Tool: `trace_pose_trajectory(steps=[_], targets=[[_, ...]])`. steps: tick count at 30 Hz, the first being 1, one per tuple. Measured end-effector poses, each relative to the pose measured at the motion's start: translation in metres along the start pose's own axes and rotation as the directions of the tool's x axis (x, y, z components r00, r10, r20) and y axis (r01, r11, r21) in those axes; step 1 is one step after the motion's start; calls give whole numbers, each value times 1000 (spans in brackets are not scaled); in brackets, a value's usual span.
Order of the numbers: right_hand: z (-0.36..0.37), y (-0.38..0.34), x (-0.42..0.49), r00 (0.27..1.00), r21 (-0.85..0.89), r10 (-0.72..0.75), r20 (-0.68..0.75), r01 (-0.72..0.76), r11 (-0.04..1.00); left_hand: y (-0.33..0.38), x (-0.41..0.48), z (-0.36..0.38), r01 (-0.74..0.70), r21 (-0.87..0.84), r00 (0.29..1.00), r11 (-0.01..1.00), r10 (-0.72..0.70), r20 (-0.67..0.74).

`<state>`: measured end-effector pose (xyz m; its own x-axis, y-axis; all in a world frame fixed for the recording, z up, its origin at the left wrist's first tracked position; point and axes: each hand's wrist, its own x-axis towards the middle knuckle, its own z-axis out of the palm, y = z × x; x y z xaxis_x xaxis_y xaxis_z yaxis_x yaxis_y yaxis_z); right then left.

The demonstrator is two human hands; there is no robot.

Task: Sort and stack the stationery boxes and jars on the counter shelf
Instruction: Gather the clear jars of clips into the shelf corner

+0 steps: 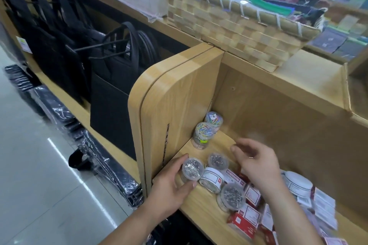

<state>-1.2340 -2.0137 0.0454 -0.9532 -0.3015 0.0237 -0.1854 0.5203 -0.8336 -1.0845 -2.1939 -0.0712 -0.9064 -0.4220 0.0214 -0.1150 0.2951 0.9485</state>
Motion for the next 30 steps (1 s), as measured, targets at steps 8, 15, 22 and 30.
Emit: trace_pose_trajectory(steps=[8,15,22,30], targets=[[-1,-26,-55,978,340,46,203,-114,934,66,3,6,-320,114,941,941,329,-76],[-6,-25,-62,990,289,141,-2,-135,948,91,19,33,-389,48,921,920,389,27],[-33,-10,-57,969,231,194,-151,-156,960,52,48,46,-65,224,992,972,40,118],[-30,6,-8,981,-60,80,-176,-92,994,74,68,64,80,432,983,898,-143,113]])
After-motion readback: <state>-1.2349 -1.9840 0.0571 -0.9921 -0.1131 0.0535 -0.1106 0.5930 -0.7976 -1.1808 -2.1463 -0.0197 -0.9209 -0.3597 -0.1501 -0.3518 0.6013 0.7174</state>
